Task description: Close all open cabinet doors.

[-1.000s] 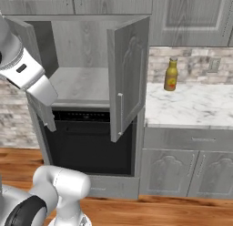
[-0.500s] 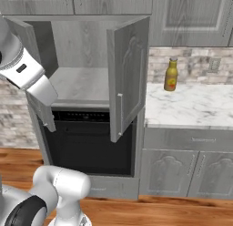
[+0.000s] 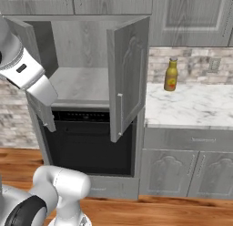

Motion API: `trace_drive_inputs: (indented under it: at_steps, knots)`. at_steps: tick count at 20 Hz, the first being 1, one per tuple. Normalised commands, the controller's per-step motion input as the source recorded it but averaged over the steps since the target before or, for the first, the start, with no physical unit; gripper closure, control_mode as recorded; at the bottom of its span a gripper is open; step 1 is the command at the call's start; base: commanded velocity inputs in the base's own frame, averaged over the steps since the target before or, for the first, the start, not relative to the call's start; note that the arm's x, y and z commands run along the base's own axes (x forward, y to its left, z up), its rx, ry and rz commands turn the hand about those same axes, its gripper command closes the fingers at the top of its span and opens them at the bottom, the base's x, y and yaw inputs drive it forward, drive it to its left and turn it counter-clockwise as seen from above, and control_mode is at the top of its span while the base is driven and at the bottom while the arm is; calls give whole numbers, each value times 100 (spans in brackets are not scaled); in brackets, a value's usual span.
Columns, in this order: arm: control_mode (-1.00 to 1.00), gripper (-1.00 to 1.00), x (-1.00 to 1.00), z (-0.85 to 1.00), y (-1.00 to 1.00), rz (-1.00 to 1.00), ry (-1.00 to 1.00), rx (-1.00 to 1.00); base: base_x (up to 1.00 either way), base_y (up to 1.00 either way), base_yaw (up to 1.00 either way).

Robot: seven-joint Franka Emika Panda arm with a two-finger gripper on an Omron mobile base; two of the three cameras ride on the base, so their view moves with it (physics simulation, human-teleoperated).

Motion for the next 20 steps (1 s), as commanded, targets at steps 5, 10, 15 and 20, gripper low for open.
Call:
trace_drive_inputs:
  at_steps: [5,10,15,20]
  knots:
    - [-100,-100,18,-28,-36,-5,-8,0,0,0,0]
    - [-100,-100,41,-92,-80,-4,-28,0,0,0,0]
    - [-100,-100,24,-94,-21,-2,-30,-6,0,0,0]
    - [-100,-100,45,-28,-16,-1,-27,-7,0,0,0]
